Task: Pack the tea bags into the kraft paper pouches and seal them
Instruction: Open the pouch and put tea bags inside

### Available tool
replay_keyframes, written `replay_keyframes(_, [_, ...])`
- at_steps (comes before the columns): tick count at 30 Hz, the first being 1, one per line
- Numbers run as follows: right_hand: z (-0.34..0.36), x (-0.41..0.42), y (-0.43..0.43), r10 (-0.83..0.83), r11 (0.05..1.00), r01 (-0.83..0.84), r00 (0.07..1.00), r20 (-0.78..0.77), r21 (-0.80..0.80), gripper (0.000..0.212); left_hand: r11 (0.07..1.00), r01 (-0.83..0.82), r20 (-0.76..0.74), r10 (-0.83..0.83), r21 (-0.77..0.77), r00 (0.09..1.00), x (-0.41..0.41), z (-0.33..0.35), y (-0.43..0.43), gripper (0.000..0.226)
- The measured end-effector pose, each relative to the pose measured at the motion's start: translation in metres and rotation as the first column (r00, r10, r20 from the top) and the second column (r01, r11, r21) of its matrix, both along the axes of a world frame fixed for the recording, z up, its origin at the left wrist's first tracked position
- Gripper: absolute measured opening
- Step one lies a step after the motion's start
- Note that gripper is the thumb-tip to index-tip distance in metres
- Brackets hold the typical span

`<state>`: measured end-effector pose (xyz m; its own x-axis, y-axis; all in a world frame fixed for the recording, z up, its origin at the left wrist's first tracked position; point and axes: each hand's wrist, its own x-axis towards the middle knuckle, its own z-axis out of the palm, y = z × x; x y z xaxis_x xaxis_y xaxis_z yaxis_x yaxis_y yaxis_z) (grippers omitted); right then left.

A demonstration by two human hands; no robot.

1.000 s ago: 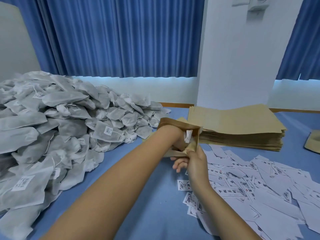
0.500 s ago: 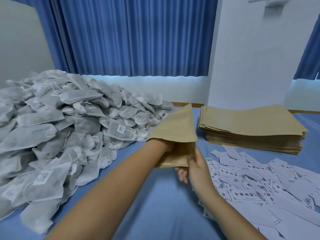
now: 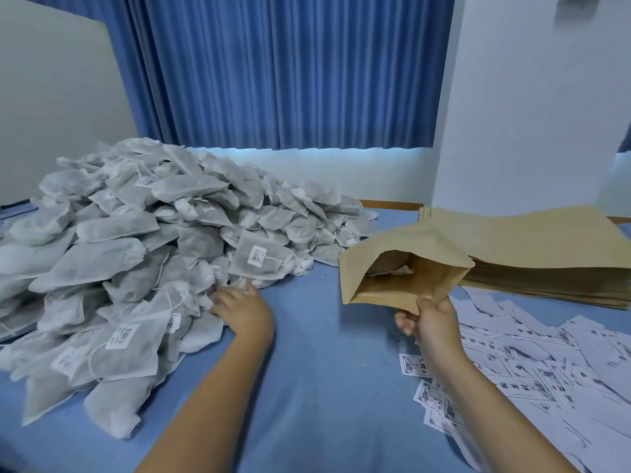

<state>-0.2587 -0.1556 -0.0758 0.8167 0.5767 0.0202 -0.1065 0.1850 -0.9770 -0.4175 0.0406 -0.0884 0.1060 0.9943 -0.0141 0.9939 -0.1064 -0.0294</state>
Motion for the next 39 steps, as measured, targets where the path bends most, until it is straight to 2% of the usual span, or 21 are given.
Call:
replay_keyframes(3, [-0.001, 0.0, 0.002, -0.016, 1.0, 0.017, 1.0, -0.017, 0.016, 0.018, 0.979, 0.079, -0.055, -0.07, 0.185, 0.996, 0.005, -0.011, 0.004, 0.039])
replay_keyframes(5, [-0.001, 0.0, 0.001, -0.024, 1.0, 0.024, 0.999, -0.028, 0.013, 0.018, 0.939, 0.221, -0.084, -0.205, 0.265, 0.975, 0.01, -0.008, 0.003, 0.036])
replay_keyframes(7, [-0.001, 0.002, 0.001, -0.036, 0.999, 0.037, 0.999, -0.04, 0.019, 0.02, 0.851, 0.412, -0.132, -0.391, 0.326, 0.911, 0.017, 0.0, -0.002, 0.034])
replay_keyframes(10, [-0.001, 0.004, -0.001, -0.057, 0.998, 0.058, 0.996, -0.067, 0.021, 0.021, 0.655, 0.583, 0.013, -0.67, 0.481, 0.742, 0.027, 0.007, -0.013, 0.028])
replay_keyframes(12, [-0.002, 0.004, -0.001, -0.069, 0.998, 0.07, 0.994, -0.085, 0.004, 0.019, 0.572, 0.542, 0.154, -0.762, 0.616, 0.629, 0.031, 0.008, -0.014, 0.03])
replay_keyframes(14, [-0.001, 0.006, -0.001, -0.08, 0.997, 0.08, 0.992, -0.098, 0.006, 0.016, 0.613, 0.436, 0.329, -0.757, 0.659, 0.565, 0.035, 0.006, -0.008, 0.057])
replay_keyframes(16, [0.0, 0.006, -0.001, -0.077, 0.997, 0.079, 0.992, -0.096, 0.009, 0.015, 0.692, 0.417, 0.49, -0.716, 0.589, 0.497, 0.039, 0.006, -0.003, 0.086])
replay_keyframes(18, [0.0, 0.005, -0.001, -0.064, 0.998, 0.065, 0.994, -0.083, 0.006, 0.017, 0.739, 0.49, 0.586, -0.669, 0.462, 0.457, 0.045, 0.007, 0.003, 0.096])
replay_keyframes(19, [0.0, 0.005, -0.001, -0.052, 0.999, 0.053, 0.996, -0.072, 0.003, 0.018, 0.747, 0.564, 0.583, -0.647, 0.352, 0.492, 0.051, 0.007, 0.006, 0.092])
replay_keyframes(21, [0.0, 0.004, -0.001, -0.027, 1.0, 0.027, 0.998, -0.055, 0.0, 0.016, 0.736, 0.669, 0.42, -0.641, 0.101, 0.642, 0.063, 0.004, 0.008, 0.072])
replay_keyframes(22, [0.0, 0.004, -0.001, -0.017, 1.0, 0.017, 0.999, -0.05, 0.007, 0.016, 0.749, 0.661, 0.356, -0.63, 0.047, 0.69, 0.068, 0.002, 0.008, 0.062])
replay_keyframes(23, [0.0, 0.004, -0.002, -0.012, 1.0, 0.013, 0.999, -0.049, 0.018, 0.016, 0.783, 0.619, 0.337, -0.598, 0.053, 0.727, 0.073, 0.0, 0.006, 0.051])
replay_keyframes(25, [0.0, 0.004, -0.003, -0.015, 0.999, 0.018, 0.998, -0.061, 0.047, 0.018, 0.841, 0.516, 0.329, -0.539, 0.162, 0.775, 0.078, -0.004, -0.002, 0.033])
replay_keyframes(27, [0.0, 0.006, -0.004, -0.024, 0.997, 0.028, 0.998, -0.062, 0.074, 0.019, 0.819, 0.461, 0.304, -0.56, 0.341, 0.77, 0.08, -0.013, -0.009, 0.023])
replay_keyframes(29, [0.001, 0.008, -0.005, -0.026, 0.995, 0.03, 0.999, -0.042, 0.093, 0.018, 0.798, 0.366, 0.467, -0.584, 0.478, 0.664, 0.074, -0.02, -0.013, 0.02])
replay_keyframes(31, [0.002, 0.01, -0.005, -0.028, 0.994, 0.032, 0.999, -0.031, 0.105, 0.017, 0.803, 0.244, 0.694, -0.594, 0.544, 0.406, 0.066, -0.019, -0.021, 0.027])
replay_keyframes(32, [0.003, 0.01, -0.004, -0.026, 0.994, 0.03, 0.999, -0.034, 0.11, 0.017, 0.799, 0.188, 0.753, -0.601, 0.571, 0.267, 0.061, -0.015, -0.027, 0.032])
replay_keyframes(33, [0.003, 0.01, -0.003, -0.023, 0.993, 0.027, 0.999, -0.037, 0.114, 0.017, 0.783, 0.141, 0.766, -0.621, 0.605, 0.167, 0.056, -0.008, -0.035, 0.039])
replay_keyframes(35, [0.002, 0.01, -0.001, -0.019, 0.992, 0.023, 0.999, -0.037, 0.127, 0.018, 0.682, 0.12, 0.679, -0.731, 0.721, 0.073, 0.047, 0.009, -0.055, 0.053])
replay_keyframes(37, [0.002, 0.011, -0.001, -0.03, 0.992, 0.034, 0.999, -0.031, 0.125, 0.02, 0.431, 0.177, 0.433, -0.901, 0.885, 0.025, 0.041, 0.024, -0.077, 0.048])
replay_keyframes(39, [0.0, 0.012, 0.0, -0.044, 0.992, 0.048, 0.998, -0.036, 0.12, 0.021, 0.134, 0.213, 0.143, -0.989, 0.968, -0.027, 0.038, 0.037, -0.101, 0.03])
